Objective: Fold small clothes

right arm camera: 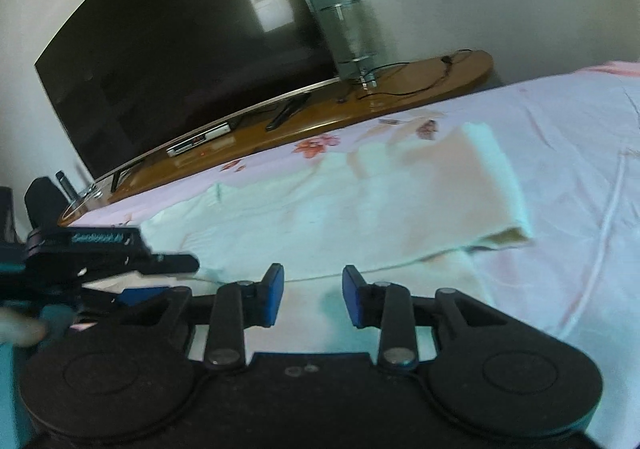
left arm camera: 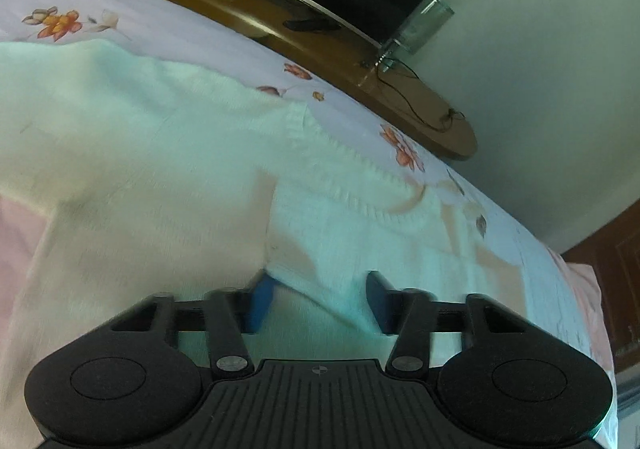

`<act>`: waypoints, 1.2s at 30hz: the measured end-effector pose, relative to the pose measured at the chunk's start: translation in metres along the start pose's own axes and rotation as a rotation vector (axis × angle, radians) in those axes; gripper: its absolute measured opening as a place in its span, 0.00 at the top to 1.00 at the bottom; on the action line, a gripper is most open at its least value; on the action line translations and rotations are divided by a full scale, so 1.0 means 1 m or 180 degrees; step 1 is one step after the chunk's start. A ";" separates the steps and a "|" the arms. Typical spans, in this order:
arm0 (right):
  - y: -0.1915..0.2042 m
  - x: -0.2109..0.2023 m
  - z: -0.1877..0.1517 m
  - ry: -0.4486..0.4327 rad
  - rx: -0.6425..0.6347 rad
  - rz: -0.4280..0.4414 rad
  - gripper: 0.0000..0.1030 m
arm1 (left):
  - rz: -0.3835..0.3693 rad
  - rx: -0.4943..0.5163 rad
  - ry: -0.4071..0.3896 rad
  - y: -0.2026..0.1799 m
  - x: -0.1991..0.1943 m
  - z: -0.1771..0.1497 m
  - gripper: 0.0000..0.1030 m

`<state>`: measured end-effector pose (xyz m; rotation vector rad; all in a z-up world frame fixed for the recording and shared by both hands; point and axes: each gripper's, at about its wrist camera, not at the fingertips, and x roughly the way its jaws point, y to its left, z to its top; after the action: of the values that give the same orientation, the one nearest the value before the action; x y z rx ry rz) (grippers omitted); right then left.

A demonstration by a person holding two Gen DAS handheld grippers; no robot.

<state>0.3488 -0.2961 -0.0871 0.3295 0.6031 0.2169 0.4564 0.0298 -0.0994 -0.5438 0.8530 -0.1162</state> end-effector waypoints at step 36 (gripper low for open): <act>-0.063 0.022 0.013 0.0078 0.0106 -0.0456 0.87 | 0.0391 0.0163 -0.0266 0.081 -0.025 0.033 0.97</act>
<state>0.3806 -0.3514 -0.1117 0.3146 0.6523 0.0734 0.4551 0.1210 -0.1049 -0.4442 0.7976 -0.0029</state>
